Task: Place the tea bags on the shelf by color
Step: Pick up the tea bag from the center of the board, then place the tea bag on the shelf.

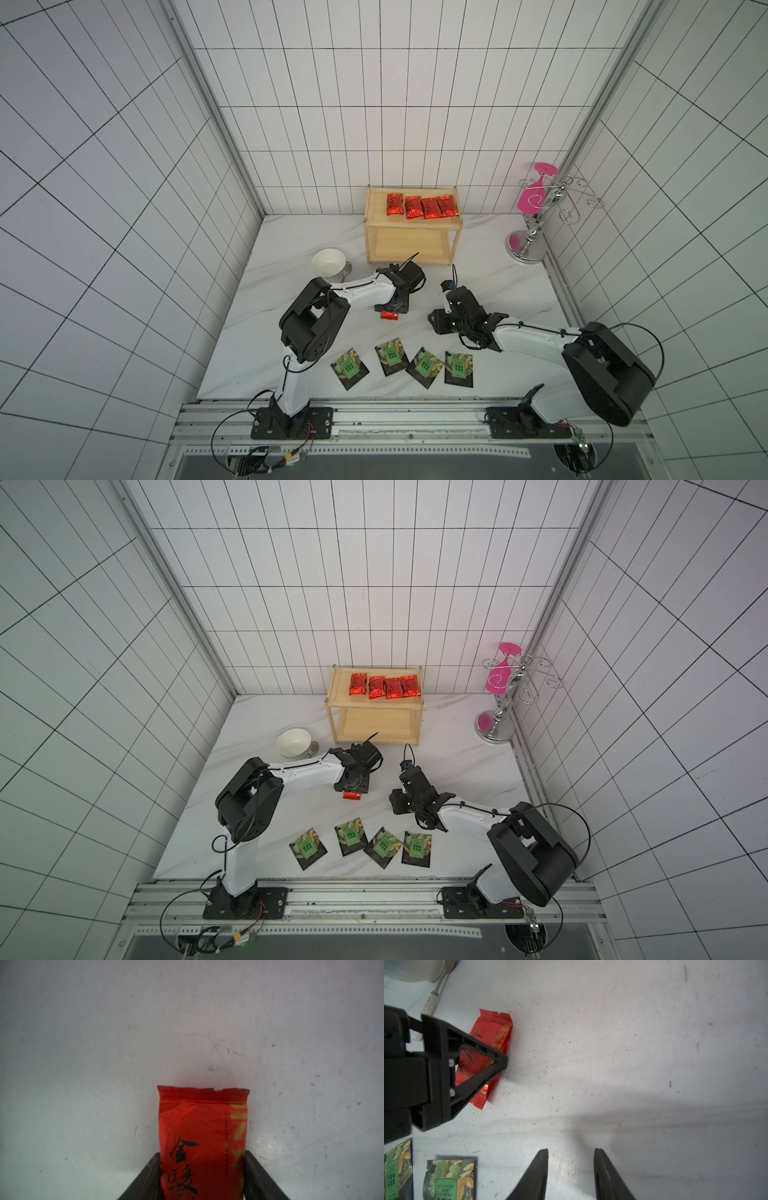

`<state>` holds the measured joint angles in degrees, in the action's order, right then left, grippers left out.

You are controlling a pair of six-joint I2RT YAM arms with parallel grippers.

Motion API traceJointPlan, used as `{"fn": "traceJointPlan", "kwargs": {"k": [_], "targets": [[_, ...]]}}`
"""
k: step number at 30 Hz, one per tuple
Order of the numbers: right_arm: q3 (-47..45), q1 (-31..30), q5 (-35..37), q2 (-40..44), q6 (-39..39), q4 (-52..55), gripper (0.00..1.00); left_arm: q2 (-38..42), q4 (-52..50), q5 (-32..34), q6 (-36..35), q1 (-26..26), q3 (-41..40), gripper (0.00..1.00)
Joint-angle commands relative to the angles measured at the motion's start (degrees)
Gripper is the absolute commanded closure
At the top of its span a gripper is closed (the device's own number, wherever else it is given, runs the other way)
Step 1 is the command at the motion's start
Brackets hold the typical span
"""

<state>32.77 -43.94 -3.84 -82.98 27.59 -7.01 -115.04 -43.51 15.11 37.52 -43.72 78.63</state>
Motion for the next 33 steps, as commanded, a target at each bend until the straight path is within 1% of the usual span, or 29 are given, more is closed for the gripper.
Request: {"fn": "traceJointPlan", "kwargs": {"k": [1,13,21,26,29,33], "targets": [[1.25,0.09,-0.12,-0.69,-0.44,0.15,0.6,0.06,0.37,-0.23,0.3,0.48,-0.08,0.4],[1.5,0.09,0.25,-0.69,-0.52,0.49,0.6,1.92,0.97,-0.71,-0.03,1.0,-0.07,0.43],[1.99,0.09,0.75,-0.85,-0.71,0.83,0.6,4.0,-1.65,-0.79,-1.12,2.13,2.71,0.43],[2.54,0.06,0.95,-0.34,-0.92,0.98,0.6,7.19,-5.66,0.06,-2.73,3.93,6.6,0.43],[2.95,0.07,0.5,0.05,-1.1,0.95,0.6,9.35,-9.43,1.78,-4.55,4.93,11.22,0.43],[2.91,0.09,0.57,1.42,-1.15,1.1,0.6,11.1,-12.85,1.87,-7.14,6.7,17.8,0.43]]}}
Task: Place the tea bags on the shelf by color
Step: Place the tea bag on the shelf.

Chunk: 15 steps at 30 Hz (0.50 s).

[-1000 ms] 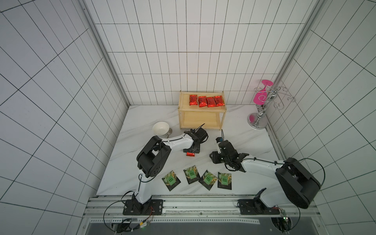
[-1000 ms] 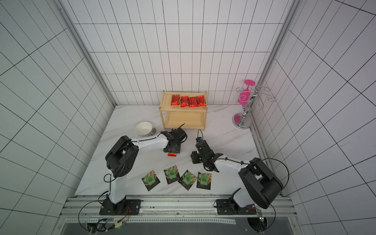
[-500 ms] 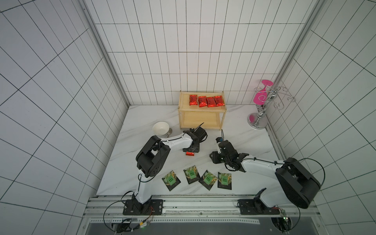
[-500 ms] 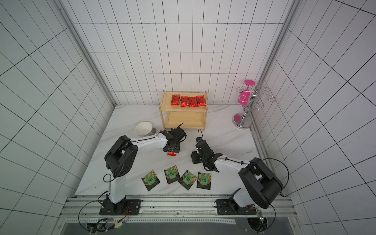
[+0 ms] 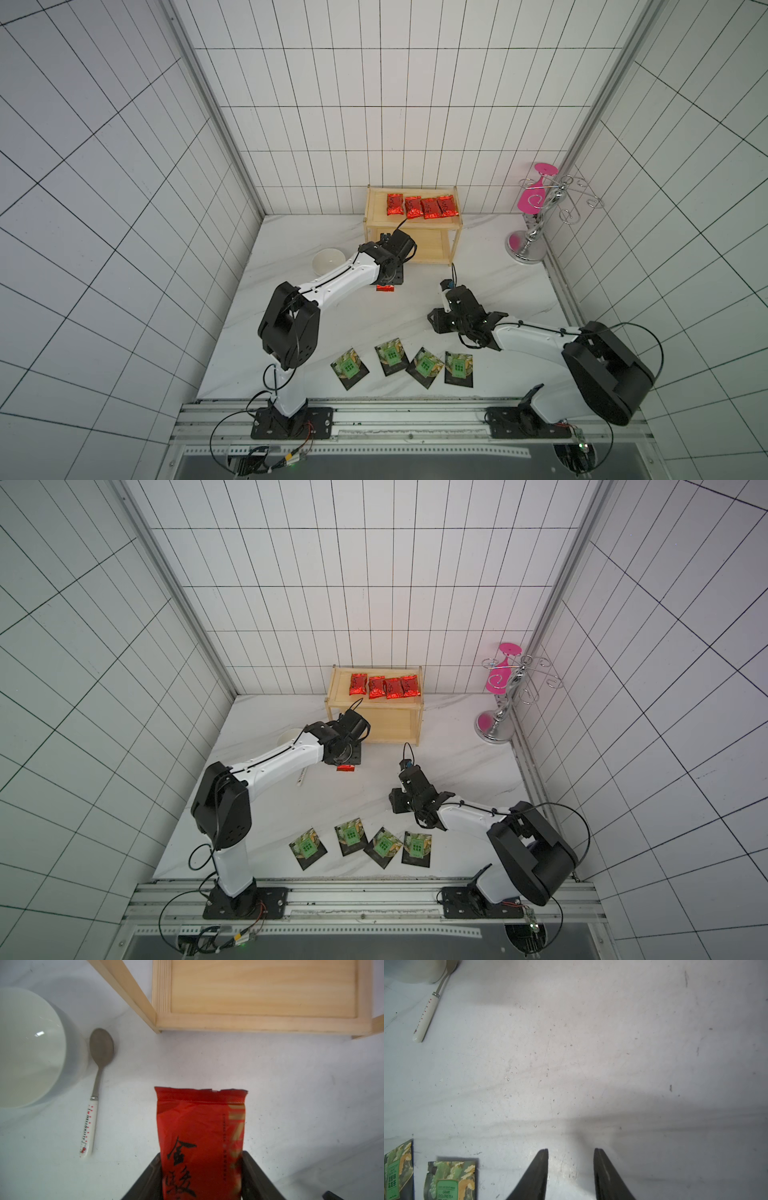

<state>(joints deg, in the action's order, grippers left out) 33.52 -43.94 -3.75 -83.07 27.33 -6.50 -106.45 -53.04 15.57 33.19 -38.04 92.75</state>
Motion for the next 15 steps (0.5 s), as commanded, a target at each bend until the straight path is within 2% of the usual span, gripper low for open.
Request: {"fn": "traceJointPlan", "kwargs": {"k": [1,7,15], "targets": [[2.08,0.09,0.5,1.91,-0.92,0.66,0.6,2.73,-4.21,1.36,-3.56,1.53,5.47,0.43],[3.34,0.52,0.06,2.64,-1.22,1.42,0.6,2.79,-3.57,4.12,-7.35,3.52,12.93,0.43],[3.48,2.36,-1.26,3.31,-1.12,1.61,0.6,-1.77,-5.86,5.53,-9.7,6.53,24.55,0.43]]}}
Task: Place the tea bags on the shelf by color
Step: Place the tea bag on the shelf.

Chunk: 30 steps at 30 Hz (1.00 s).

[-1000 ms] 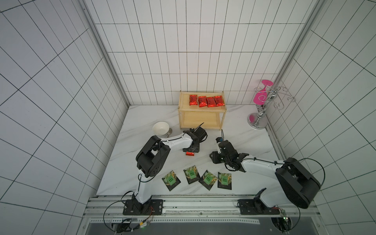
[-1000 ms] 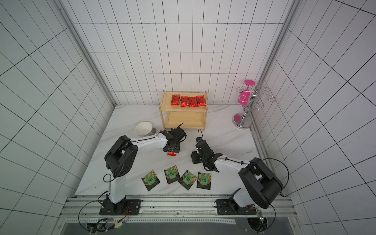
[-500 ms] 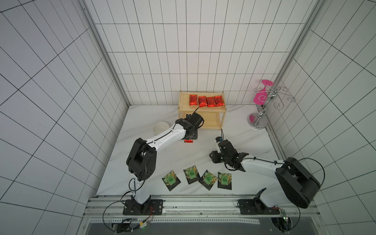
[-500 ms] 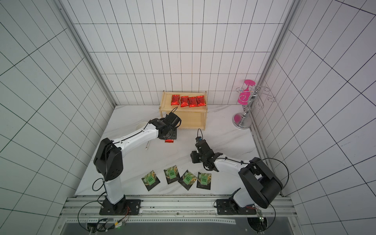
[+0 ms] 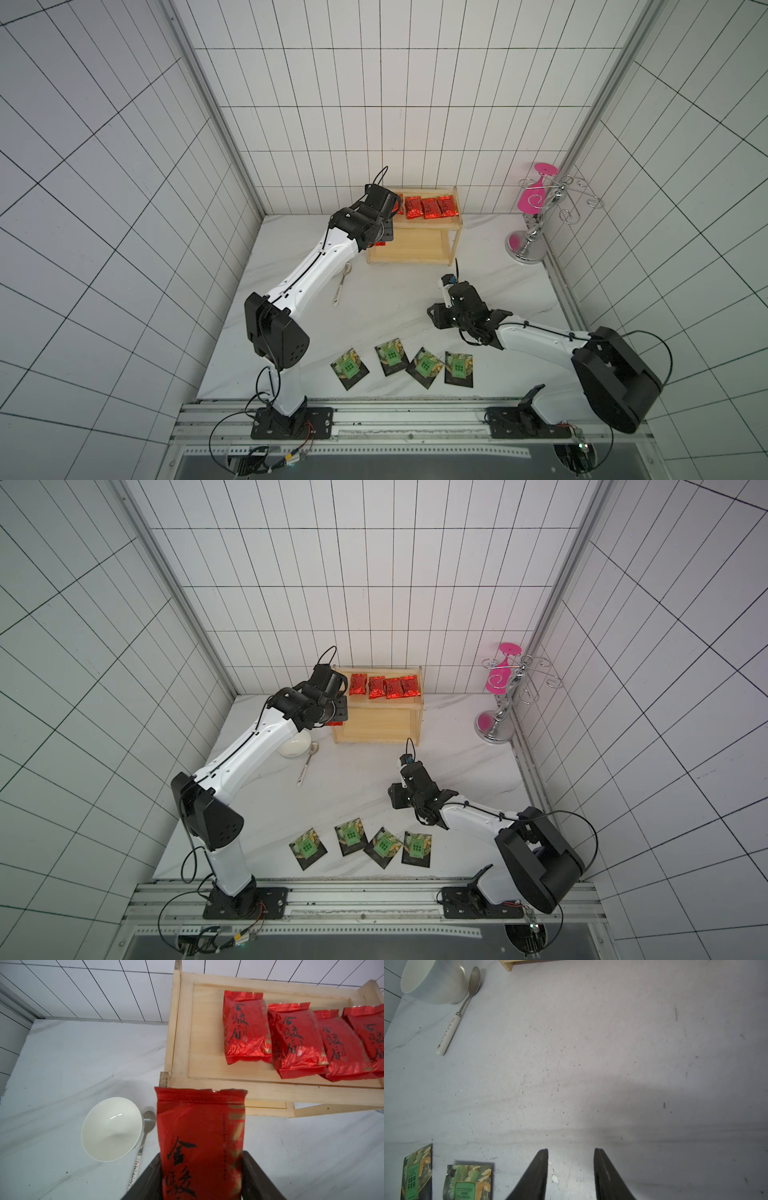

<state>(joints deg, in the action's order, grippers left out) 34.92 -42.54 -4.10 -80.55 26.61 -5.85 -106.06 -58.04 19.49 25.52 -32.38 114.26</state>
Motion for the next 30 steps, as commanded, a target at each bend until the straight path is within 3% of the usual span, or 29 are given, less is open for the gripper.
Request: {"fn": "traceJointPlan", "kwargs": {"k": [1,14,20,30], "targets": [[2.08,1.29,-1.48,0.5,-0.34,0.69,0.6,-2.87,-0.65,2.05,-2.19,1.37,4.45,0.43],[-0.54,4.3,-5.09,1.67,-0.73,0.74,0.6,-7.8,18.85,2.82,-9.64,4.49,6.03,0.43],[-1.82,6.79,-6.52,2.23,-0.5,0.02,0.6,-12.92,18.5,1.61,-10.05,5.93,12.21,0.42],[-2.21,8.46,-7.93,0.93,0.07,-1.26,0.6,-17.4,19.28,0.32,-10.45,6.42,14.67,0.41]]}}
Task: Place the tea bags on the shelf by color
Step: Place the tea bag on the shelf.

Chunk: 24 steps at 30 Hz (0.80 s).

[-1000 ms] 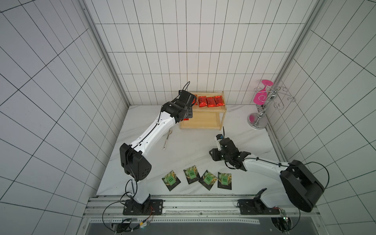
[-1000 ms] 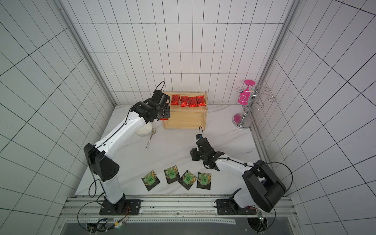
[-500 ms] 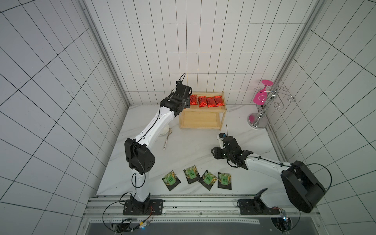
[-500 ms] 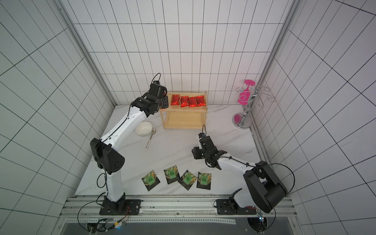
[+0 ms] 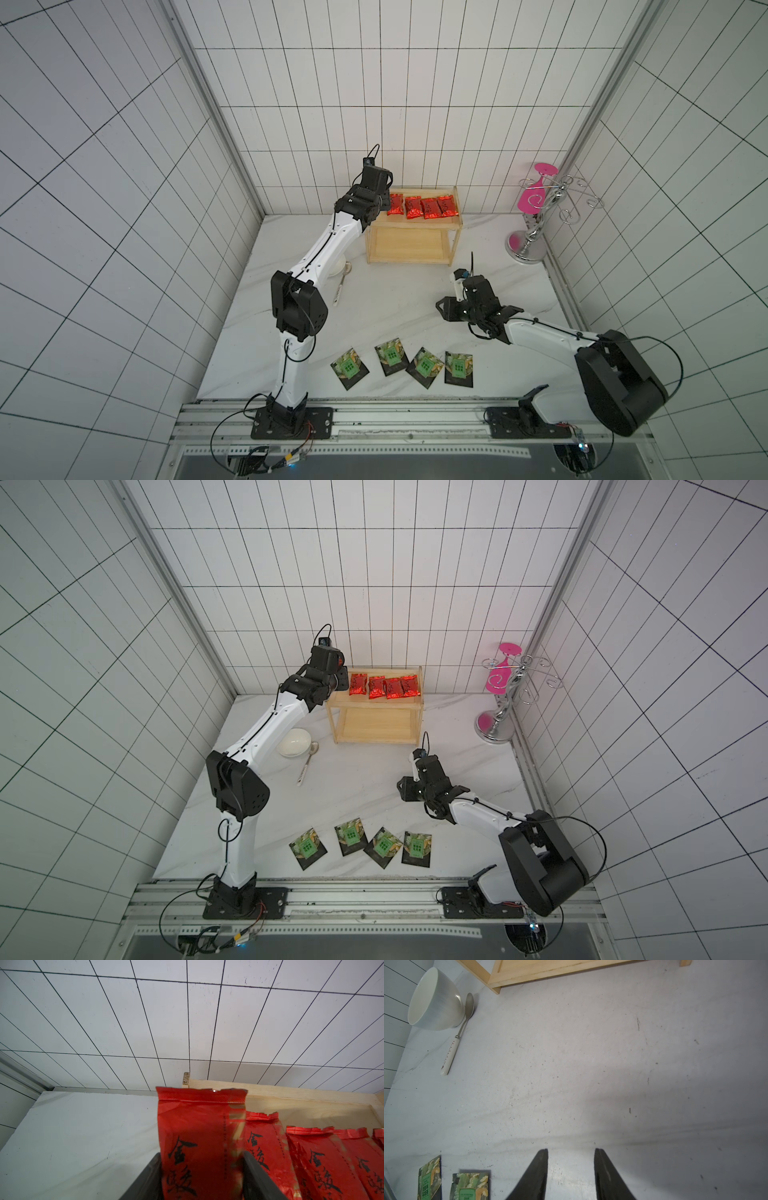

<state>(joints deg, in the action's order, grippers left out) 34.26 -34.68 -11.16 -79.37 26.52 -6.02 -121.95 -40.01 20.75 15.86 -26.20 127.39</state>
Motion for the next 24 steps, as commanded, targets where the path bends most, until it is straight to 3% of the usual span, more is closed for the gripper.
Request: {"fn": "traceJointPlan", "kwargs": {"k": [1,24], "targets": [[-1.47,0.79,-1.05,-0.47,0.24,-1.25,0.6,-1.73,1.32,-1.1,-0.68,0.27,1.72,0.41],[-1.92,1.64,-2.55,-1.4,0.63,-2.43,0.6,-3.62,1.34,-2.25,0.4,0.36,1.89,0.38]]}}
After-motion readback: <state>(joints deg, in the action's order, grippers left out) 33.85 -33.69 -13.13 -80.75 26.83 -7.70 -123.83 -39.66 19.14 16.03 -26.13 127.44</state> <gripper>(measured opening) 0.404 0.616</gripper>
